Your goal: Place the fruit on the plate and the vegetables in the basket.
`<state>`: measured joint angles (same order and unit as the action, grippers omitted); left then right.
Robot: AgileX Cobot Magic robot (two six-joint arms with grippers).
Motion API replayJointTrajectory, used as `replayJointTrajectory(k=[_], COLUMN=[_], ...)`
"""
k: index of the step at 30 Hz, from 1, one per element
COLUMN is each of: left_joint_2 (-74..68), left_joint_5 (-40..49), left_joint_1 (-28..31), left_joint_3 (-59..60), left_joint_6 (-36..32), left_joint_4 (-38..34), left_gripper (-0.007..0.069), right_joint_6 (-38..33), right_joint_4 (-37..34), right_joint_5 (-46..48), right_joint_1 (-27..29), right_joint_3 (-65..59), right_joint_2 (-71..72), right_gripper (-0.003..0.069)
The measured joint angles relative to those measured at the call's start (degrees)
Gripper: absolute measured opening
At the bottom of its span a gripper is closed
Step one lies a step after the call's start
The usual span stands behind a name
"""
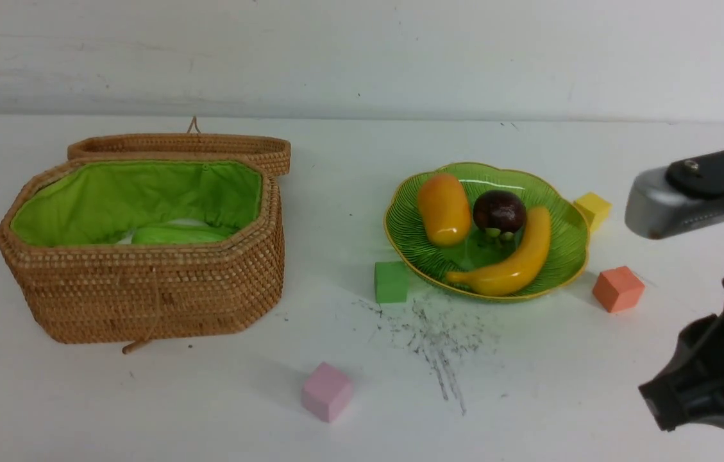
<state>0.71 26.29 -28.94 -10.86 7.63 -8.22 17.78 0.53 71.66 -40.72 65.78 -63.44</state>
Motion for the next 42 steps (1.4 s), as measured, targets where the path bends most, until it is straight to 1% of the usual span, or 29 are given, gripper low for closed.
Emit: replayJointTrajectory(k=[11,14,15,17,19,20,22,24,27,28,29,30,33,35,37,42], left_joint_2=[0.0,0.0,0.0,0.0,0.0,0.0,0.0,0.0,0.0,0.0,0.0,0.0,0.0,0.0,0.1,0.1], left_joint_5=[0.9,1.0,1.0,1.0,1.0,1.0,1.0,1.0,1.0,1.0,1.0,1.0,1.0,1.0,1.0,1.1], left_joint_1=[0.0,0.0,0.0,0.0,0.0,0.0,0.0,0.0,0.0,0.0,0.0,0.0,0.0,0.0,0.0,0.0], left_joint_3=[2.4,2.4,2.4,2.4,2.4,2.4,2.4,2.4,2.4,2.4,2.4,2.4,2.4,2.4,2.4,2.4], left_joint_6=[0.0,0.0,0.0,0.0,0.0,0.0,0.0,0.0,0.0,0.0,0.0,0.0,0.0,0.0,0.0,0.0], left_joint_4=[0.0,0.0,0.0,0.0,0.0,0.0,0.0,0.0,0.0,0.0,0.0,0.0,0.0,0.0,-0.1,-0.1], left_gripper=[-0.0013,-0.0013,-0.0013,-0.0013,-0.0013,-0.0013,-0.0013,-0.0013,-0.0012,-0.0010,-0.0010,-0.0010,-0.0007,-0.0006,-0.0003,-0.0001], right_joint_6=[0.2,0.2,-0.2,-2.0,-6.1,-8.6,-12.7,-15.8,-17.8,-17.8,-18.1,-18.4,-18.9,-18.9,-18.9,-18.9], right_joint_4=[-0.5,-0.1,0.3,-0.5,-2.7,-4.0,-6.0,-7.6,-9.3,-9.5,-9.6,-9.6,-8.9,-8.5,-6.9,-6.3], right_joint_5=[0.0,0.0,-1.9,-6.1,-15.8,-20.5,-28.5,-35.5,-44.6,-47.2,-48.5,-51.4,-54.4,-53.8,-51.2,-50.7], right_joint_1=[0.7,3.0,6.2,9.3,13.4,15.5,19.3,23.3,29.2,30.6,31.1,32.4,34.0,34.3,34.7,34.8], right_joint_3=[0.0,-0.1,-1.3,-4.3,-11.4,-15.6,-23.4,-33.9,-48.0,-52.3,-53.9,-58.8,-66.1,-66.9,-67.2,-67.1], right_joint_2=[0.9,2.4,4.9,8.1,14.1,17.4,23.2,30.4,42.7,46.5,48.0,52.6,60.4,62.3,63.9,64.0], right_gripper=[0.0110,0.0106,0.0085,0.0048,-0.0005,-0.0015,-0.0018,-0.0018,-0.0018,-0.0018,-0.0018,-0.0018,-0.0018,-0.0018,-0.0018,-0.0018])
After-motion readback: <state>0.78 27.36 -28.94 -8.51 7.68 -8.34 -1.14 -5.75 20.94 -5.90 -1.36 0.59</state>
